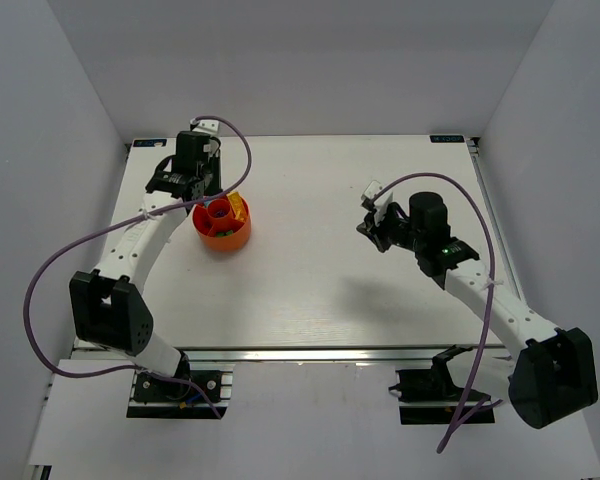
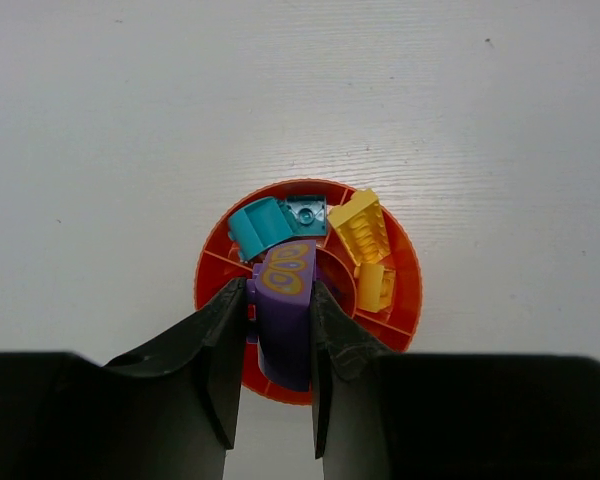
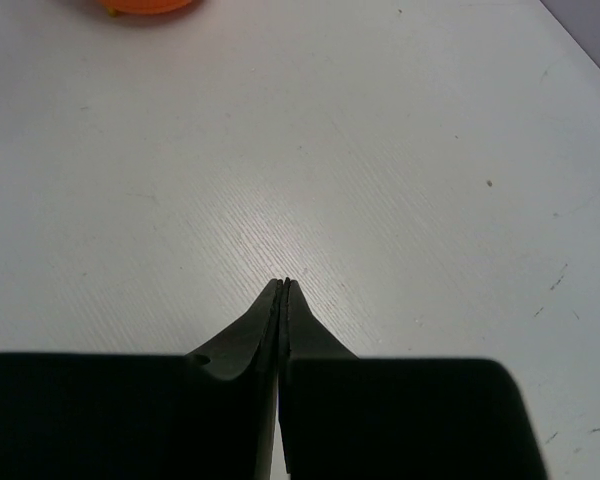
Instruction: Sort the legos into containers by color
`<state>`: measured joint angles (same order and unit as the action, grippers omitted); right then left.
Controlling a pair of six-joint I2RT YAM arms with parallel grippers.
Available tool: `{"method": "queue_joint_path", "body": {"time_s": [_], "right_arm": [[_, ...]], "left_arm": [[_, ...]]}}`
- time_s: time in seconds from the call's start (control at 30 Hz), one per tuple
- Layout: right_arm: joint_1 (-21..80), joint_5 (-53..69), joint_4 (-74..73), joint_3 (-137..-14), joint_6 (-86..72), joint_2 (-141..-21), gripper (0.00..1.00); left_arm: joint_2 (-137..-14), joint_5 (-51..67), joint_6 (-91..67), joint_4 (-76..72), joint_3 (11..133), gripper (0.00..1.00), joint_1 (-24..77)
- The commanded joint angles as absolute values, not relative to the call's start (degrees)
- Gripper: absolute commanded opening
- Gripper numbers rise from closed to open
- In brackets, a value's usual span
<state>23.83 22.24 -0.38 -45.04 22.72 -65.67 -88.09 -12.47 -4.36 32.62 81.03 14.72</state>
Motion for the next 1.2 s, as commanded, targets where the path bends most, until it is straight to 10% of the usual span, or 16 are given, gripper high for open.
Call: {"method": "queue_joint_path", "body": {"time_s": [0.0,0.53,0.77,0.97,1.17], "right_arm": [[22.9,24.1,0.2,-45.2,21.7,-64.6,0.0],[20.3,26.1,0.2,-45.0,21.3,-65.0,0.0],[19.3,26.9,0.1,-45.1,21.1,-65.3,0.0],[18.5,26.9,0.1,-45.0,21.0,-65.4,0.02],[14.7,25.2,1.7,-44.7,17.2,-64.3,0.75]], "left_arm": [[-88.5,-12.7,-3.3,33.6,81.7,0.0,13.8],[-91.8,-8.6,-2.4,33.1,78.5,0.0,12.1],[-91.7,-8.5,-2.5,32.9,78.0,0.59,12.1],[-90.4,-7.0,-2.3,33.7,79.4,0.69,12.1],[-80.8,6.4,-4.9,27.9,76.4,0.67,12.9]]}}
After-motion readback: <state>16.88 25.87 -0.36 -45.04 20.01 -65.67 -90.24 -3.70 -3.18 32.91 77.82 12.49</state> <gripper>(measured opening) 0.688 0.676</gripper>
